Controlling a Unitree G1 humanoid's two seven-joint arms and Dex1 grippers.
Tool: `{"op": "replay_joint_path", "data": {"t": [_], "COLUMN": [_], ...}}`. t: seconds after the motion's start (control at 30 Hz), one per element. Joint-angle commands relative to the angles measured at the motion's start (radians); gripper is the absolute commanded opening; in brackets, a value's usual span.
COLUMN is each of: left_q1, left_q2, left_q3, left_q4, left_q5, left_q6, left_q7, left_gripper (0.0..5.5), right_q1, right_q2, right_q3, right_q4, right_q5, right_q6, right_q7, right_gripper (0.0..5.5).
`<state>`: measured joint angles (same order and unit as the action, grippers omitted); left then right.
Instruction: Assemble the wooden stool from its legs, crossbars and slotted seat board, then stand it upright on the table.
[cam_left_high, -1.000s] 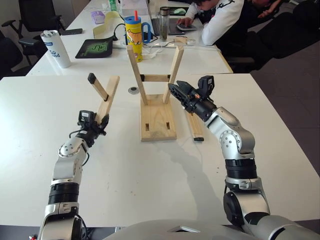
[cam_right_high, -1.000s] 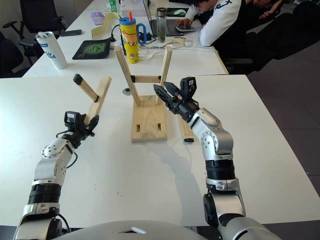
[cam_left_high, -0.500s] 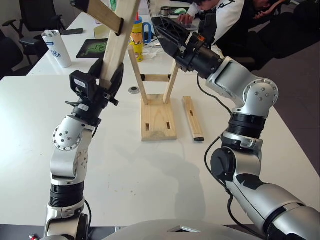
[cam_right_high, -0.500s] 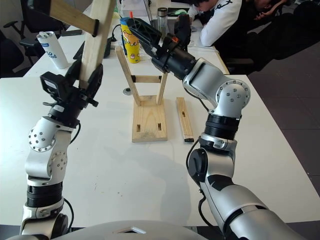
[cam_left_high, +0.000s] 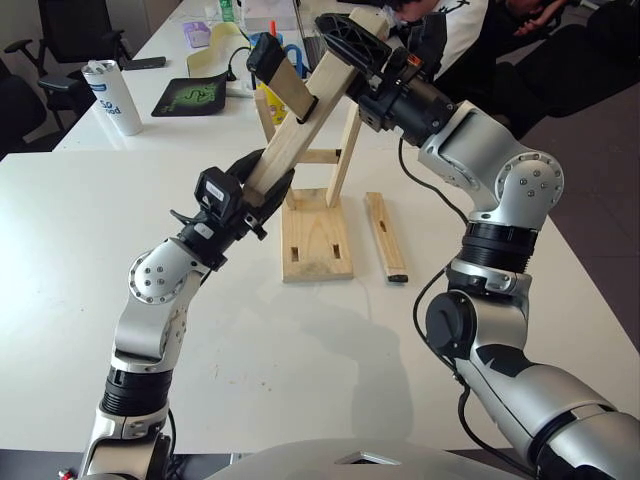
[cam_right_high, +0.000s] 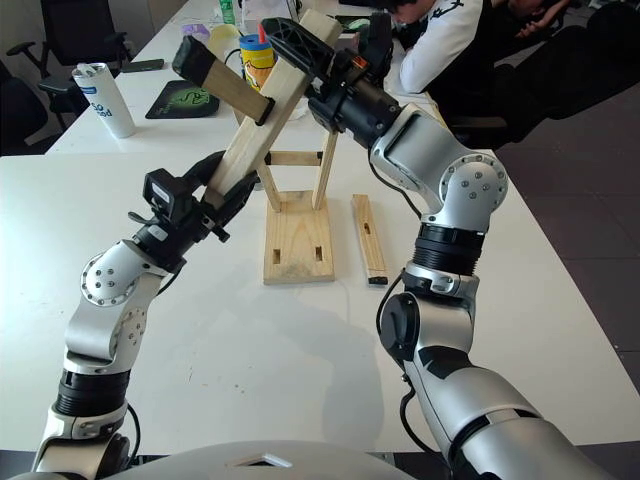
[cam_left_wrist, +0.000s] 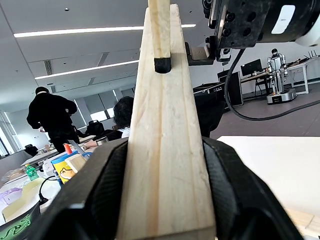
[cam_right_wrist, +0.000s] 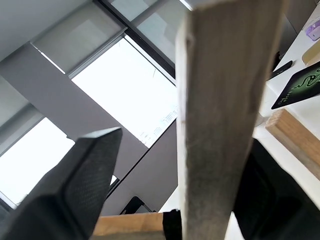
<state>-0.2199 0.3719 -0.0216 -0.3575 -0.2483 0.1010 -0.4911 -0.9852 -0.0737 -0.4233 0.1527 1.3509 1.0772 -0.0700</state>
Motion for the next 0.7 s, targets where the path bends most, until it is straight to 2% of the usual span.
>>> {"op": "replay_joint_path", "data": {"t": [0.03,0.33,0.53,0.57,0.63,0.7], "left_q1": [0.003,0.021,0.022,0.024,0.035,0.062], "left_q2": [0.017,0.014,0.008,0.006,0.006,0.020], "left_q3": [0.002,-0.001,0.006,0.008,0.009,0.008], "left_q4": [0.026,0.030,0.030,0.031,0.042,0.072], "left_q5": [0.022,0.026,0.019,0.013,0.009,0.023], "left_q6": [-0.007,0.000,0.013,0.018,0.023,0.028], "left_q7": [-0.013,-0.021,-0.016,-0.017,-0.020,-0.028], "left_gripper": [2.06,2.06,2.06,2.42,2.67,3.02], "right_q1": [-0.001,0.020,0.028,0.030,0.037,0.053], "right_q2": [-0.024,-0.051,-0.065,-0.068,-0.085,-0.132], "right_q3": [0.010,0.039,0.056,0.057,0.061,0.112], "right_q4": [-0.004,0.004,0.013,0.013,0.012,-0.006], "right_q5": [0.004,-0.025,-0.058,-0.068,-0.107,-0.242], "right_q6": [-0.008,-0.006,-0.021,-0.026,-0.052,-0.142], "right_q7": [-0.002,0.022,0.047,0.052,0.067,0.120], "right_gripper": [2.67,1.20,1.13,1.13,1.05,1.04]}}
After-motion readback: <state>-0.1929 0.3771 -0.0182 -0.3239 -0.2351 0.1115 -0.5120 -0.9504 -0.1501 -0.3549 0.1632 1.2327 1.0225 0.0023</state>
